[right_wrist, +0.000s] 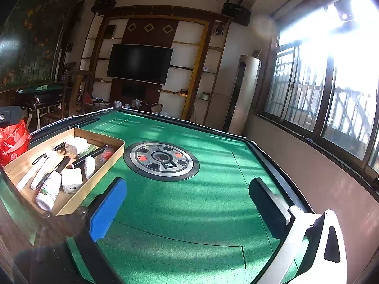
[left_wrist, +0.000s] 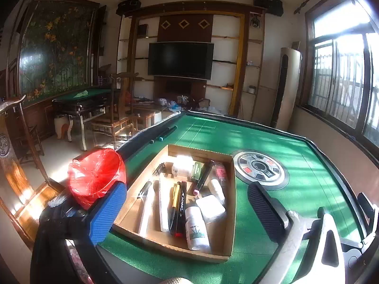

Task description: Organize rigid objects

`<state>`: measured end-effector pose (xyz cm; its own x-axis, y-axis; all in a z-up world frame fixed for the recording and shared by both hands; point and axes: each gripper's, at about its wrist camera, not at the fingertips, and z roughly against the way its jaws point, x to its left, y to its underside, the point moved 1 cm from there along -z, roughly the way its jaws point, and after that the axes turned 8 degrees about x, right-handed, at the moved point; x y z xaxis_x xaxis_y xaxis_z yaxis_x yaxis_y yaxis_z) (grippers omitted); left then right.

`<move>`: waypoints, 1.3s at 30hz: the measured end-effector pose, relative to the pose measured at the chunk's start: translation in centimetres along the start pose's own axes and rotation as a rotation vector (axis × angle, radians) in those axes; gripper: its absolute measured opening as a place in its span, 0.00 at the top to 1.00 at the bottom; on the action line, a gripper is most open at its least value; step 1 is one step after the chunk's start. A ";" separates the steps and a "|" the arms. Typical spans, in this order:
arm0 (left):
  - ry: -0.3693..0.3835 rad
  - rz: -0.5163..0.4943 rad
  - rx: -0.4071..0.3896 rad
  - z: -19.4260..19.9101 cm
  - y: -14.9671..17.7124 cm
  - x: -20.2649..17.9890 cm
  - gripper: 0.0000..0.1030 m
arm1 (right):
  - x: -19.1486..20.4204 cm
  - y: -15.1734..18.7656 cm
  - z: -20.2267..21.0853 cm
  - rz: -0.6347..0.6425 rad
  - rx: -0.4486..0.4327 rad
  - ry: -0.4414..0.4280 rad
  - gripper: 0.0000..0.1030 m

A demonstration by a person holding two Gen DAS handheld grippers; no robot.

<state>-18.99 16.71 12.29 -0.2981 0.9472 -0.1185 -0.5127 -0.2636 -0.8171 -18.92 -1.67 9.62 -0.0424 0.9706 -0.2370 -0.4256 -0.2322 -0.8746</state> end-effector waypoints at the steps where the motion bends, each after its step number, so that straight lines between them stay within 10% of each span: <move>1: -0.004 0.008 0.014 -0.2 0.0 0.2 0.01 | 0.2 0.1 0.0 0.001 0.002 -0.007 0.00; 22: -0.152 0.096 0.084 -1.9 0.7 3.2 0.01 | 6.8 -3.3 -1.0 0.112 0.124 -0.260 0.00; 39: -0.146 0.091 0.145 -3.3 1.3 4.4 0.01 | 10.1 -2.5 -2.5 0.146 0.182 -0.259 0.00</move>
<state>-18.32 21.17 8.87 -0.4566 0.8845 -0.0962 -0.5857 -0.3802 -0.7158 -15.98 8.52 8.38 -0.3330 0.9173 -0.2185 -0.5513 -0.3774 -0.7441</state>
